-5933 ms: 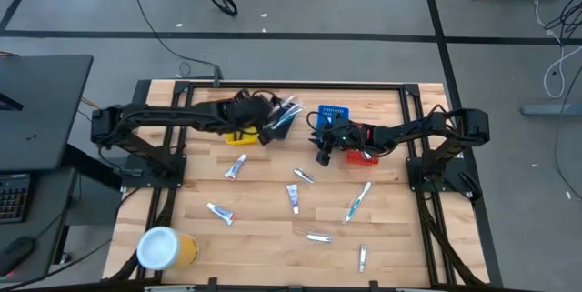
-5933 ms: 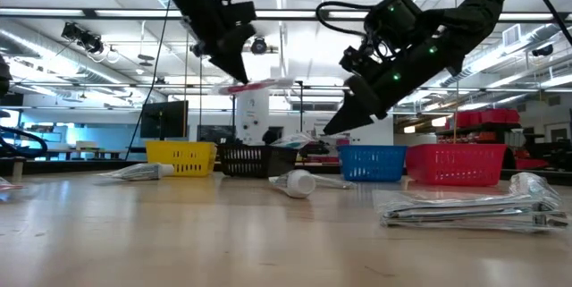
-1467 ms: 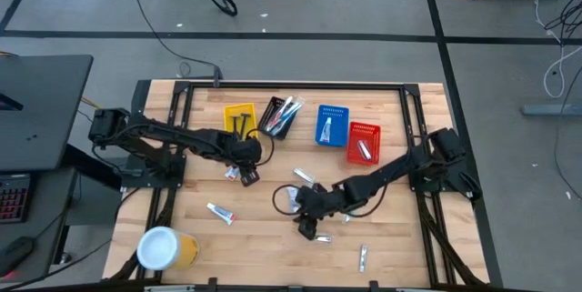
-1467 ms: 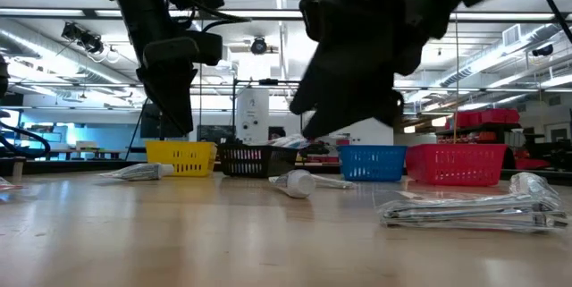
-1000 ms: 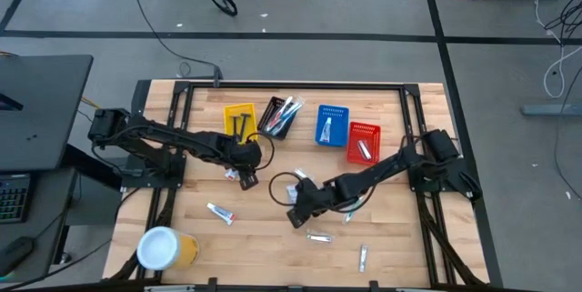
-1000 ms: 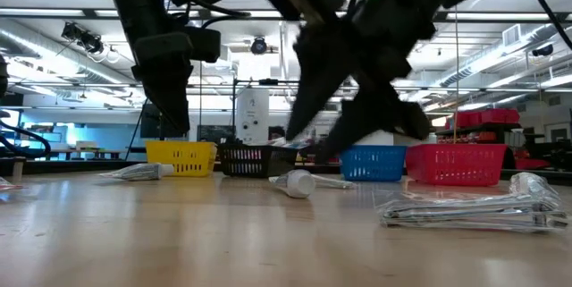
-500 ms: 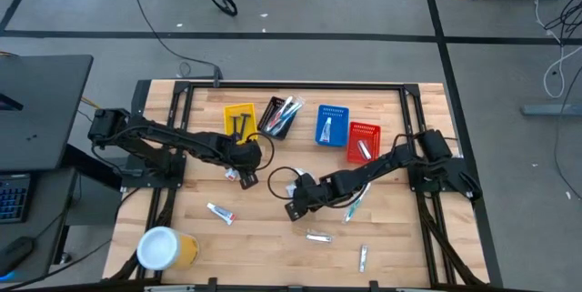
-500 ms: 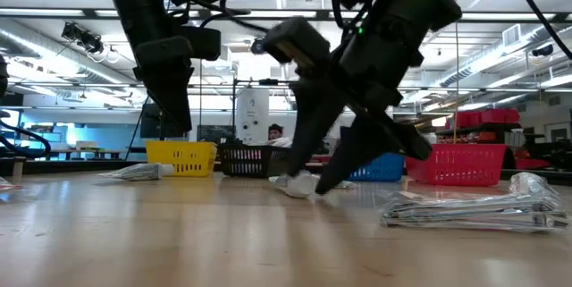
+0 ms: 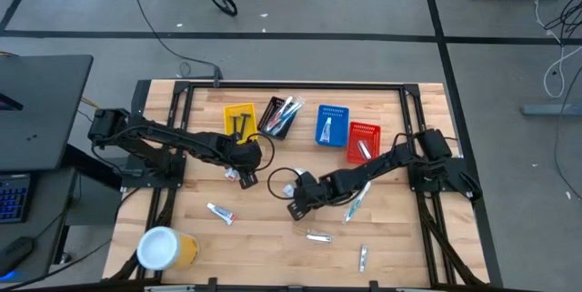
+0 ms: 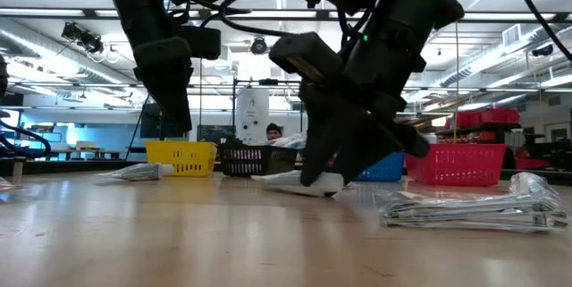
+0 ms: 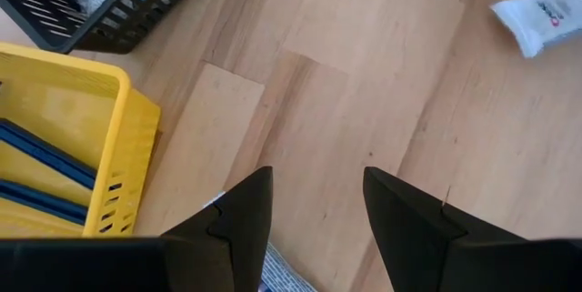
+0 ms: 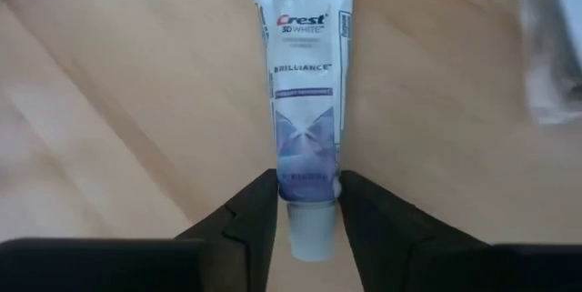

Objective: Pick & Place Travel size toiletries
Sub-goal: Put the blue toothpaste into the blue bin

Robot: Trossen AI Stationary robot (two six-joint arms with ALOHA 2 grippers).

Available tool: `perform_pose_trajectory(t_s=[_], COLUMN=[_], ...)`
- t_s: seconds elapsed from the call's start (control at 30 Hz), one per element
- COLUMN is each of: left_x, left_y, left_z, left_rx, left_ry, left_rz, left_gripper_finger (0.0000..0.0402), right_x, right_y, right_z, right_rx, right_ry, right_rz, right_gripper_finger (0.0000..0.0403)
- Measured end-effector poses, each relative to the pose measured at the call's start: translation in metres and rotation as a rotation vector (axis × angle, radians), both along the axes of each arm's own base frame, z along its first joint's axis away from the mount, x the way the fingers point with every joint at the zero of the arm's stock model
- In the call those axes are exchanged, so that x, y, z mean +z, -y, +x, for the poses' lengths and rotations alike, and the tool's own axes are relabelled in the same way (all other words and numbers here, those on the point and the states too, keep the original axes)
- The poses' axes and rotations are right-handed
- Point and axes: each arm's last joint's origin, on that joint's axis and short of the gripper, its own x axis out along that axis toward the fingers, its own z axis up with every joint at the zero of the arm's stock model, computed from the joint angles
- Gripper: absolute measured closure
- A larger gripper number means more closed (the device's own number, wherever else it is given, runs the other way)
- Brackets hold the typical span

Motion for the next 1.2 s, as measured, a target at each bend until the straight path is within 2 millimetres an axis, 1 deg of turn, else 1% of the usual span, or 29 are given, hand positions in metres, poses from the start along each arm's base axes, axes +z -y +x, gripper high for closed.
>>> perform_pose_trajectory(t_s=[0.17, 0.37, 0.47, 0.6, 0.8, 0.87, 0.97, 1.07, 1.13, 1.2], left_x=[0.000, 0.000, 0.000, 0.000, 0.000, 0.000, 0.000, 0.000, 0.001, 0.001], left_y=[0.000, 0.000, 0.000, 0.000, 0.000, 0.000, 0.000, -0.001, 0.000, 0.000], left_z=[0.000, 0.000, 0.000, 0.000, 0.000, 0.001, 0.001, 0.001, 0.002, 0.003], left_rx=[0.004, 0.004, 0.004, 0.004, 0.005, 0.005, 0.005, -0.006, -0.018, -0.020], left_ry=[0.000, 0.000, 0.000, 0.000, 0.002, 0.007, 0.008, 0.008, 0.016, 0.022], left_rz=[0.009, 0.010, 0.010, 0.010, 0.013, 0.012, 0.012, 0.017, 0.022, 0.023], left_gripper_finger=[0.0219, 0.0219, 0.0219, 0.0219, 0.0219, 0.0219, 0.0219, 0.0219, 0.0219, 0.0219], right_x=[-0.001, -0.002, 0.001, 0.009, 0.036, 0.047, 0.067, 0.086, 0.098, 0.106], right_y=[0.005, 0.008, 0.010, 0.017, 0.036, 0.041, 0.052, 0.067, 0.081, 0.097], right_z=[-0.002, -0.003, -0.005, -0.012, -0.024, -0.027, -0.036, -0.049, -0.058, -0.066], right_rx=[0.081, 0.268, 0.274, 0.257, 0.204, 0.188, 0.158, 0.085, -0.004, -0.066], right_ry=[-0.027, -0.046, -0.058, -0.093, -0.131, -0.122, -0.117, -0.148, -0.165, -0.196], right_rz=[-0.049, -0.153, -0.188, -0.240, -0.287, -0.306, -0.381, -0.482, -0.548, -0.587], right_gripper_finger=[0.0288, 0.0290, 0.0291, 0.0291, 0.0291, 0.0292, 0.0296, 0.0298, 0.0298, 0.0299])
